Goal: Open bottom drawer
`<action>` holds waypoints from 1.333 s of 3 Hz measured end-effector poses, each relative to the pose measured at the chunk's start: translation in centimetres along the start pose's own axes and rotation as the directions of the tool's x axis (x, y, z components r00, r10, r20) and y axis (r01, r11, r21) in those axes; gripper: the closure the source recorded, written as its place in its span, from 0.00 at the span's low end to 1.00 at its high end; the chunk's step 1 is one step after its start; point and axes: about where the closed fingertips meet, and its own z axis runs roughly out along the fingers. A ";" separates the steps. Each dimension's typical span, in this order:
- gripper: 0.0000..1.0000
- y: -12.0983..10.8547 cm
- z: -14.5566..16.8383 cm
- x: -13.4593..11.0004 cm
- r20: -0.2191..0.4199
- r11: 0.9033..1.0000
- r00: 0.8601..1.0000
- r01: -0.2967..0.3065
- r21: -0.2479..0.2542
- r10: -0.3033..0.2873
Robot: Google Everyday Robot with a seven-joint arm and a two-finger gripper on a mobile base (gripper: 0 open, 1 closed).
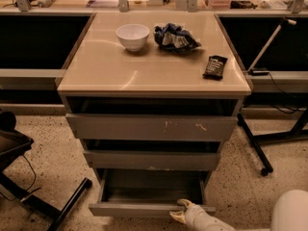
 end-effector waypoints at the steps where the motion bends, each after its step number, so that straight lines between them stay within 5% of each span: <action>1: 1.00 0.6 -0.1 0.4 -0.007 1.000 1.000 0.018 -0.017 -0.018; 4: 1.00 1.7 -1.8 1.2 -0.023 0.999 1.000 0.012 -0.031 -0.013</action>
Offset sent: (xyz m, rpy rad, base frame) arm -0.1254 -0.0045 -0.0694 -0.0145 0.0406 0.2131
